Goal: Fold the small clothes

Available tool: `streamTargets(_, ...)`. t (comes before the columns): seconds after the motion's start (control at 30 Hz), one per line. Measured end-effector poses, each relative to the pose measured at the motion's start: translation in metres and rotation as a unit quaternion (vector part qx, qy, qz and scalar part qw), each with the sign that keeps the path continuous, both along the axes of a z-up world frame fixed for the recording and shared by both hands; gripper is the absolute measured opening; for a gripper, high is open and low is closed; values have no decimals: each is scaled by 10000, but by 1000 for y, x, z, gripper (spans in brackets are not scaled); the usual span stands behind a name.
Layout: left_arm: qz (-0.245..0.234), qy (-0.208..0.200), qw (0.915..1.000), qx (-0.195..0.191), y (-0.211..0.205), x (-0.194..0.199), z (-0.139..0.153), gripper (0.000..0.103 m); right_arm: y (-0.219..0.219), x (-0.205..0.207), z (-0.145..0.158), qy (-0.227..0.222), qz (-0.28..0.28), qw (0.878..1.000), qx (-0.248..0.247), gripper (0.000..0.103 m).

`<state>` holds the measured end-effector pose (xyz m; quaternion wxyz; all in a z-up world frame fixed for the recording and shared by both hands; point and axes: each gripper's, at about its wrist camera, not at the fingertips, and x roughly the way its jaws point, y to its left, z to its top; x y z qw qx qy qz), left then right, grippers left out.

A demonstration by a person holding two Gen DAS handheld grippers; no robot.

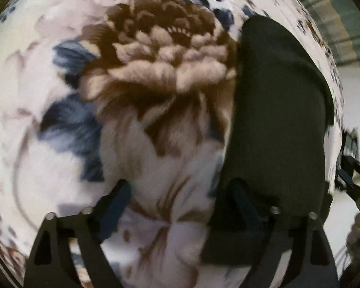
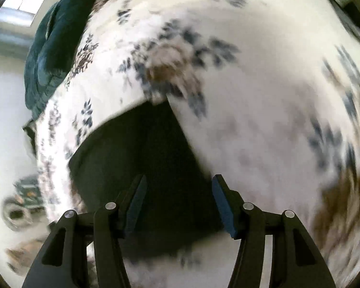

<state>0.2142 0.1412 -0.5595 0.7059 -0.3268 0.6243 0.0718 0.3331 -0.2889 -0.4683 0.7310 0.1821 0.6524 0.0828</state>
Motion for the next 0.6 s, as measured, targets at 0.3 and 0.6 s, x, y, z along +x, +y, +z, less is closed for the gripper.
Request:
streamTargets(0.3, 421, -38, 9990, 112, -2, 2, -5, 103, 58, 74, -37, -157, 688, 9972, 255, 56)
streamTargets(0.6, 474, -1011, 9935, 203, 20, 62, 72, 99, 42, 84, 1, -618, 29, 9979, 190, 4)
